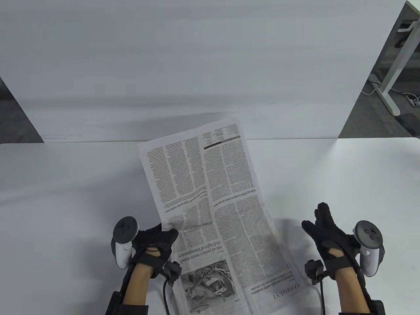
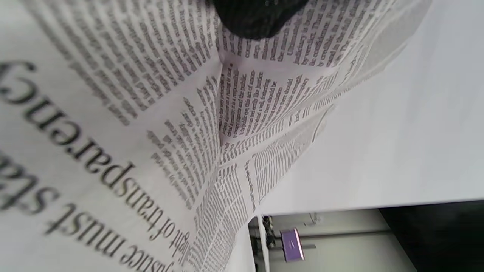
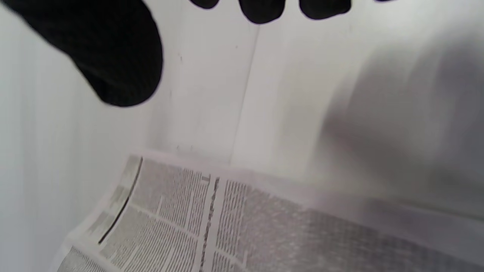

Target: Unfold folded newspaper and lay flat

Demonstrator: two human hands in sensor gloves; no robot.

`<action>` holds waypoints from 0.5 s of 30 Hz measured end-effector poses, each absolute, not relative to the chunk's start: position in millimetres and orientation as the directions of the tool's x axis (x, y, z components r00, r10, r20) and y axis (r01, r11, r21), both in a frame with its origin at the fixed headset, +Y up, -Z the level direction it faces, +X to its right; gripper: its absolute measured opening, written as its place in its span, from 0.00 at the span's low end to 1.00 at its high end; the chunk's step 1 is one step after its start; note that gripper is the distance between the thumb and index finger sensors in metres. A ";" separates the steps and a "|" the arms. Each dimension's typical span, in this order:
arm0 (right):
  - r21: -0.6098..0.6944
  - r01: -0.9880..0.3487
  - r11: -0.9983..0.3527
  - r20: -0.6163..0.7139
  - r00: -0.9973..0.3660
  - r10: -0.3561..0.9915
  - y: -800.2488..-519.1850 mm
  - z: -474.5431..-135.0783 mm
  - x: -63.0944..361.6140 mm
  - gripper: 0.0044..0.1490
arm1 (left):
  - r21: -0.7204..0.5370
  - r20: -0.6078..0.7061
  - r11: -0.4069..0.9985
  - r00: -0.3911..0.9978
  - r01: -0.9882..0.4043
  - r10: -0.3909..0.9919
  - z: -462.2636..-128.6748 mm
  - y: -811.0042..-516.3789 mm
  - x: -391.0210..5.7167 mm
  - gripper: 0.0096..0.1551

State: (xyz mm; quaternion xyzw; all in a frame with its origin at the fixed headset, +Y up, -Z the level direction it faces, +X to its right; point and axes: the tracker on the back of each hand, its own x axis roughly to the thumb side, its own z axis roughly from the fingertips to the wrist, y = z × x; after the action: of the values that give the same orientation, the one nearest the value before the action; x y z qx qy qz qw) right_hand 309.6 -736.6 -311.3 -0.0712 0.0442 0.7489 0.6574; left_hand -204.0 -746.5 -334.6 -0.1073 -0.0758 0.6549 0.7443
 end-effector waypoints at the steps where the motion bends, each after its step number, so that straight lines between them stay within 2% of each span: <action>1: 0.013 -0.995 -0.103 -0.170 -0.104 0.980 -738.9 -313.1 309.8 0.63 | -0.289 -0.019 0.109 0.120 -0.951 0.993 -334.3 -745.5 -201.2 0.32; 3: 0.059 -0.995 -0.078 -0.183 -0.087 0.979 -743.4 -315.1 309.4 0.63 | -0.345 0.011 0.101 0.104 -0.933 0.995 -335.3 -744.1 -196.0 0.32; 6: 0.171 -0.984 0.054 -0.261 0.008 0.965 -758.6 -319.2 303.8 0.65 | -0.448 0.042 0.057 0.043 -0.892 0.998 -334.1 -741.6 -184.8 0.32; 9: 0.262 -0.953 0.154 -0.304 0.070 0.950 -767.6 -323.3 298.8 0.65 | -0.500 0.049 0.021 -0.005 -0.866 0.999 -332.8 -739.0 -176.2 0.32; 13: 0.335 -0.895 0.295 -0.349 0.173 0.921 -776.6 -324.8 290.4 0.58 | -0.575 0.024 -0.038 -0.063 -0.817 0.998 -330.3 -738.8 -167.1 0.33; 15: 0.404 -0.841 0.359 -0.367 0.210 0.906 -778.8 -325.7 284.0 0.49 | -0.606 -0.001 -0.049 -0.060 -0.794 0.998 -330.4 -741.4 -163.8 0.33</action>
State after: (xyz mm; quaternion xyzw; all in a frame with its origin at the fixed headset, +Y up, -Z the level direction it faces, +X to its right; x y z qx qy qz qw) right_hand 284.0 -778.8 -325.7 0.0583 0.2788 0.5632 0.7757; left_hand -163.8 -741.4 -330.4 -0.2197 -0.2326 0.6900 0.6493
